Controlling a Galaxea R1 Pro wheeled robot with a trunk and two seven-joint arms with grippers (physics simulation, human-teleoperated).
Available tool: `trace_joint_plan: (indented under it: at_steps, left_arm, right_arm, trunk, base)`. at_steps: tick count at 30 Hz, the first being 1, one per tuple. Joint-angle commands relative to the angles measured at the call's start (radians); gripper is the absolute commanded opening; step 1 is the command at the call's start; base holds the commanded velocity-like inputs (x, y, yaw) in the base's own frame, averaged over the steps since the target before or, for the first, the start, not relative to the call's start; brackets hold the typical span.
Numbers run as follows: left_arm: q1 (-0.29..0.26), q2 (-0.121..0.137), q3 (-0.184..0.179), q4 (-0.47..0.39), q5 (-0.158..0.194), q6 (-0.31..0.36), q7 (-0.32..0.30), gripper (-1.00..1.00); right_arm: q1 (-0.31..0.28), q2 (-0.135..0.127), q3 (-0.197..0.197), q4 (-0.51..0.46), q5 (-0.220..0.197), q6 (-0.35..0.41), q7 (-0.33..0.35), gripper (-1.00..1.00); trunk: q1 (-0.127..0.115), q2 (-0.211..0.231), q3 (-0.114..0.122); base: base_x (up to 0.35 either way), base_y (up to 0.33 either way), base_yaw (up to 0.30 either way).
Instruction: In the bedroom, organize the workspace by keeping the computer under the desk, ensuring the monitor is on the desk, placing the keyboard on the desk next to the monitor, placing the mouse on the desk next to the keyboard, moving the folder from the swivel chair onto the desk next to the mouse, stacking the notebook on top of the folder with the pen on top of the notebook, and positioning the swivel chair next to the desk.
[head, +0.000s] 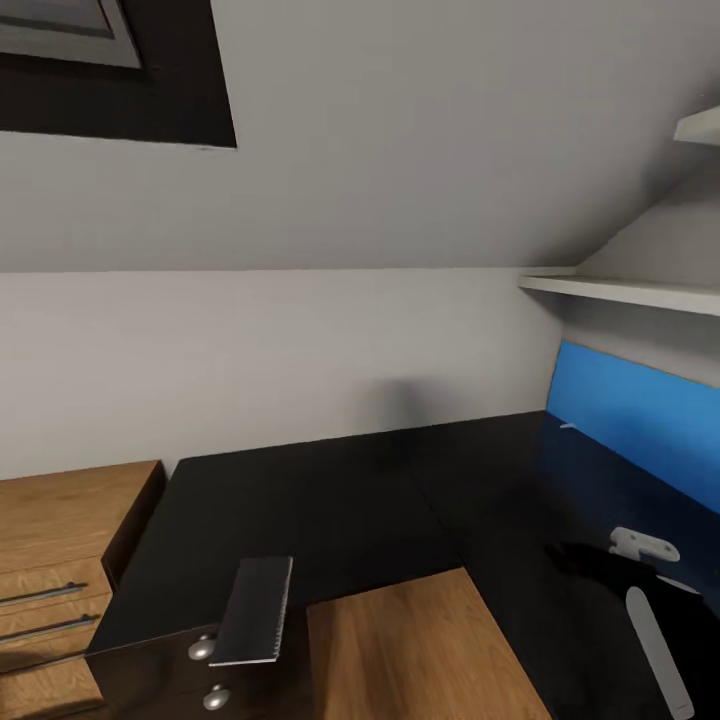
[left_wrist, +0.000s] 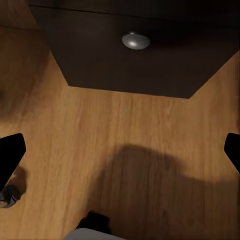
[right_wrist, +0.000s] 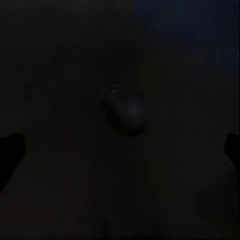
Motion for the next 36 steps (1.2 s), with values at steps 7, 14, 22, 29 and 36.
trace_joint_plan:
  at_steps: [7,14,22,29,36]
  left_arm:
    - [0.0,0.0,-0.002,-0.002,0.008,-0.001,0.001,1.0]
    - [0.001,0.0,-0.003,-0.002,0.008,-0.001,0.001,1.0]
    - [0.001,0.0,-0.004,-0.002,0.008,-0.001,0.0,1.0]
    - [0.001,-0.001,-0.004,-0.002,0.007,-0.001,0.0,1.0]
    - [0.001,-0.001,-0.004,-0.002,0.007,-0.001,0.0,1.0]
  right_arm:
    - [-0.001,0.0,0.002,0.013,-0.01,-0.02,-0.007,1.0]
    - [-0.001,0.0,0.002,0.015,0.0,-0.024,-0.007,1.0]
    - [-0.001,0.0,0.003,0.018,0.018,-0.027,-0.007,1.0]
    - [-0.001,0.0,0.028,0.049,0.051,-0.052,-0.006,1.0]
    - [-0.001,0.002,0.111,0.089,0.103,-0.098,-0.006,1.0]
  trunk:
    - [0.0,-0.001,0.002]
    - [0.0,-0.001,0.006]
    - [0.0,-0.001,0.007]
    - [0.0,-0.001,0.007]
    - [0.0,-0.001,0.007]
  base:
    - [0.0,0.0,-0.269]
    - [0.0,0.0,-0.269]
    - [0.0,0.0,-0.143]
    - [0.003,0.0,-0.012]
    - [0.078,0.0,-0.002]
